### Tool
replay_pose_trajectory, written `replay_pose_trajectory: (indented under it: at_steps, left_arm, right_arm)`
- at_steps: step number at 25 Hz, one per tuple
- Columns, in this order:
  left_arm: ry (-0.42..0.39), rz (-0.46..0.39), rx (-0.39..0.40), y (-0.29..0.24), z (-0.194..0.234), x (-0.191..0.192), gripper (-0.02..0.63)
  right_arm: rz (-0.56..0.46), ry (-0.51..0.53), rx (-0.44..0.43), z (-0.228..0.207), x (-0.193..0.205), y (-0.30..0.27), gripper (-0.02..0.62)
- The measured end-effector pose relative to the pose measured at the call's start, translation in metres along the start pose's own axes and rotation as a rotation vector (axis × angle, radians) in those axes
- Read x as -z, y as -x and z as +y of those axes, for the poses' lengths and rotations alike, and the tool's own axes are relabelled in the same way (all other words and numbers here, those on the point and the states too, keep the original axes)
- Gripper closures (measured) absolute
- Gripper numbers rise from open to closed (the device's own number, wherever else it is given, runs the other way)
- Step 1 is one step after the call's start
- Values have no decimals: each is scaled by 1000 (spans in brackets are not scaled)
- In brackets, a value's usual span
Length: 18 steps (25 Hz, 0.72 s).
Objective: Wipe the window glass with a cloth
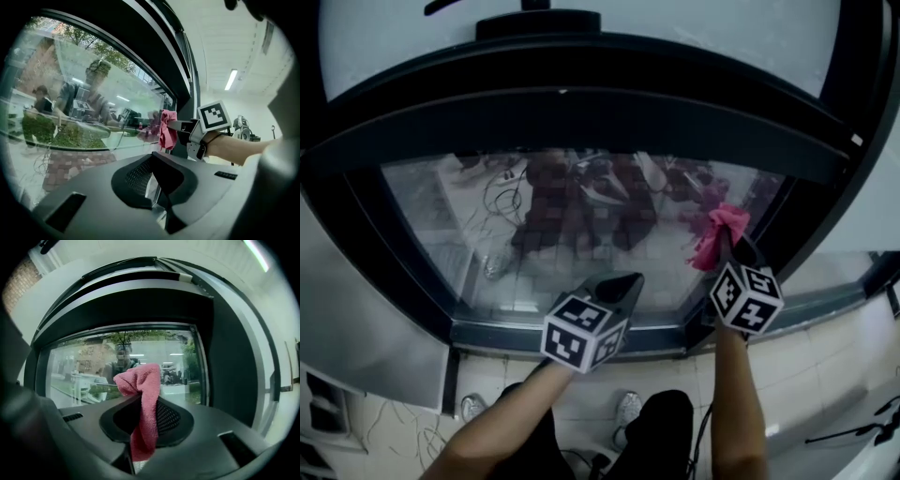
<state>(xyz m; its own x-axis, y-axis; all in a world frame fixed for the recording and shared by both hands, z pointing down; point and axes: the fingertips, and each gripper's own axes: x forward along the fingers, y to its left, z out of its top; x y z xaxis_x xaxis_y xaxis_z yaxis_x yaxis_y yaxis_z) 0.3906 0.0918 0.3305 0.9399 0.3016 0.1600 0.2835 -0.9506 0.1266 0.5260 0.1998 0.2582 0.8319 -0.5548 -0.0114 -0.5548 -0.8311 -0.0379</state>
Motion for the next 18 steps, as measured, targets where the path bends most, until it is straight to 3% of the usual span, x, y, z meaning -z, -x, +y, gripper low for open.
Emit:
replay_pose_trajectory:
  at_steps: [7, 18]
  left_arm:
    - [-10, 21, 45, -30, -23, 4, 600]
    - [-12, 20, 57, -36, -31, 3, 600]
  right_arm:
    - [-4, -82, 130, -72, -1, 5, 538]
    - [7, -95, 225, -104, -3, 4, 540]
